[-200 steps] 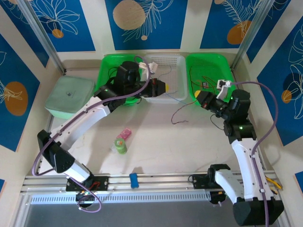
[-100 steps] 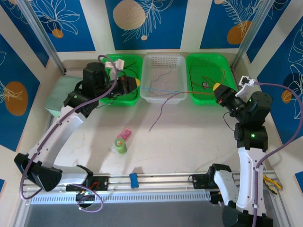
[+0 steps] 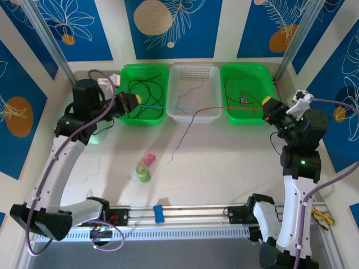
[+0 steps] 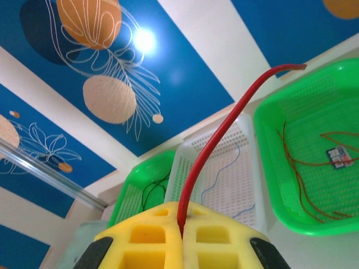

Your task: Untangle the cables

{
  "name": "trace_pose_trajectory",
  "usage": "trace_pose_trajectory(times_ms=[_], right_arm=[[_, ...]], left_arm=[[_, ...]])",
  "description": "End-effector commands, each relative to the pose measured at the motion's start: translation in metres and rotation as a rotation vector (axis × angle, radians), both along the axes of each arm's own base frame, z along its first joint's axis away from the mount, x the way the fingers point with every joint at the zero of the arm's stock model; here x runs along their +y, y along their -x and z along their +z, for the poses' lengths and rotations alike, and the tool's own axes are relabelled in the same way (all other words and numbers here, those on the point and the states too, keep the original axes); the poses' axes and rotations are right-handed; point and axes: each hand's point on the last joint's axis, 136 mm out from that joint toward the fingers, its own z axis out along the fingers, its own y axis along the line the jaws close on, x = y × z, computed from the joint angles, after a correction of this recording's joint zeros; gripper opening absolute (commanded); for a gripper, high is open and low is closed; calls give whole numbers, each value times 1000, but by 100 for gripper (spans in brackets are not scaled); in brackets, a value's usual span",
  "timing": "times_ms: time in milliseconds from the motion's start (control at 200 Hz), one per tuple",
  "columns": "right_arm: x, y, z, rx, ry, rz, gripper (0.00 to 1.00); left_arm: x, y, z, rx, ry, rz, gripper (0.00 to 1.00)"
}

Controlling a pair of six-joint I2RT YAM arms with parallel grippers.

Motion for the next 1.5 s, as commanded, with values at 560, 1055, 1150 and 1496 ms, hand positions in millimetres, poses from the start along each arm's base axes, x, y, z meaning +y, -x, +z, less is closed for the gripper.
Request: trace_pose_trajectory(times_ms=[560,1055,1150,1496], right_arm=[[-82,30,15,-41,-27,-469,0],[-92,35,14,-37,17,-531,0],[-94,37,15,-33,34,-544,0],[-87,32,23,-59,42,-500,0]], left_arm=[[107,4,-6,-62,-27,431,0],[121,9,3,-89,-72,475,0],[127,10,5,-94,-63,491,0],[116,6,29,-153,-13,427,0]])
